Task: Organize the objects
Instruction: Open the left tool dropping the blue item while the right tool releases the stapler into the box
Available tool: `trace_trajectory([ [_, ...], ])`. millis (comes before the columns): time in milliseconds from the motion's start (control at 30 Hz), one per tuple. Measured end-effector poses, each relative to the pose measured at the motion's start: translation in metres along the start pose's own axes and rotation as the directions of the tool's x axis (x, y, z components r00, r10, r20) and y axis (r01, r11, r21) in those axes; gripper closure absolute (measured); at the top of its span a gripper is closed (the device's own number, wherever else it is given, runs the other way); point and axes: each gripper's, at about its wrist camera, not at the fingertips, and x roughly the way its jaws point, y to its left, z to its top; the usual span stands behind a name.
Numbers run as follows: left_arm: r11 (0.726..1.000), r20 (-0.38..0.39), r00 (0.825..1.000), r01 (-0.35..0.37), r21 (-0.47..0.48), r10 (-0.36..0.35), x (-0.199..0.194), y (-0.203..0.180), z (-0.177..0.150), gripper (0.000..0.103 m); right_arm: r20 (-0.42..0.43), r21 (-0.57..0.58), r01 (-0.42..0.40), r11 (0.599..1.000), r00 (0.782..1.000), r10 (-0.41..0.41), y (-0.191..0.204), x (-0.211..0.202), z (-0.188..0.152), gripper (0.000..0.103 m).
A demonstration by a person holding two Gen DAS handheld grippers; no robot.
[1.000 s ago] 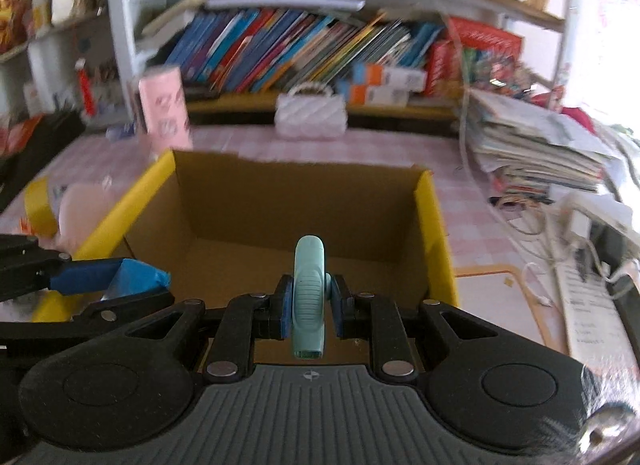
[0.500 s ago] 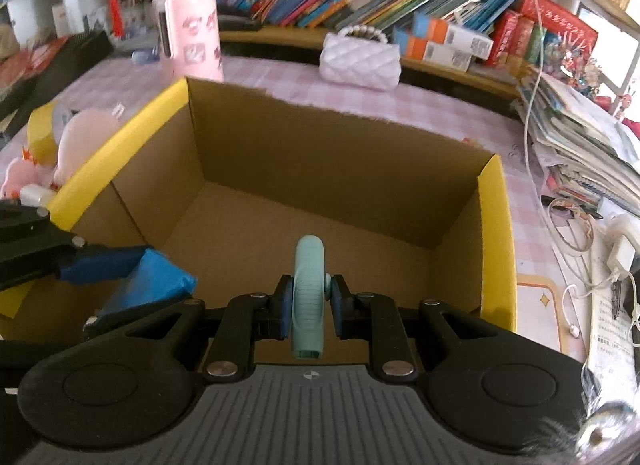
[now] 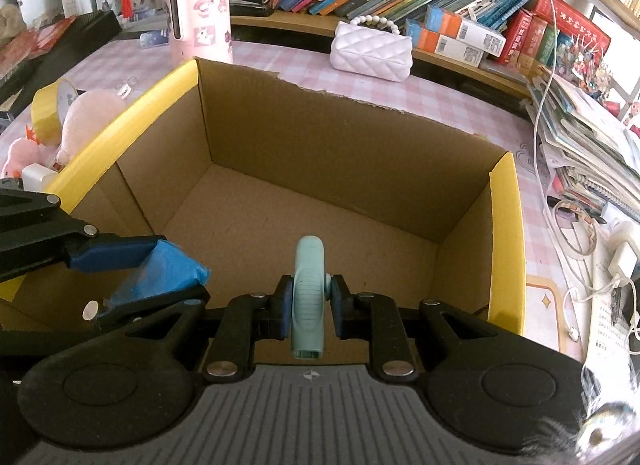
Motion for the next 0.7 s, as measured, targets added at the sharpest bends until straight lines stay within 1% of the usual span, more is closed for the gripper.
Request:
trace_trajectory([
  [67,1.0,0.008,1.0,-0.002,0.0,0.002,-0.002,-0.001,-0.001,0.07,0.004,0.009,-0.002,1.0,1.0,0.002,-0.001,-0.001,0.0,0.084],
  [133,1.0,0.017,1.0,-0.004,0.002,0.004,-0.004,-0.001,-0.001,0.067,0.012,0.017,-0.004,1.0,1.0,0.004,-0.002,-0.002,0.001,0.084],
  [200,1.0,0.031,1.0,0.0,0.004,0.0,-0.008,-0.002,-0.002,0.063,0.021,0.029,-0.006,1.0,1.0,0.005,-0.003,-0.003,0.001,0.078],
  [267,1.0,0.043,0.999,-0.019,0.011,0.018,-0.013,-0.003,-0.002,0.055,0.035,0.044,-0.004,0.999,0.999,0.002,-0.005,-0.006,0.0,0.07],
  [300,1.0,0.053,0.998,-0.03,0.011,0.029,-0.015,-0.003,-0.003,0.05,0.041,0.054,0.0,0.999,0.999,-0.002,-0.006,-0.007,0.0,0.069],
  [433,0.999,0.082,0.996,-0.034,-0.014,0.035,-0.026,0.002,-0.004,0.044,0.063,0.098,-0.002,0.995,0.998,-0.004,-0.009,-0.013,-0.003,0.067],
  [500,0.999,0.097,0.994,-0.045,-0.021,0.046,-0.032,0.004,-0.005,0.042,0.083,0.112,-0.002,0.994,0.996,-0.008,-0.007,-0.019,-0.004,0.067],
  [600,0.998,0.117,0.991,-0.057,-0.03,0.06,-0.042,0.005,-0.007,0.037,0.12,0.13,0.003,0.992,0.993,-0.018,-0.004,-0.03,-0.006,0.067],
  [700,0.997,0.133,0.989,-0.062,-0.044,0.067,-0.053,0.008,-0.011,0.036,0.156,0.158,0.01,0.987,0.987,-0.035,-0.001,-0.043,-0.009,0.067],
])
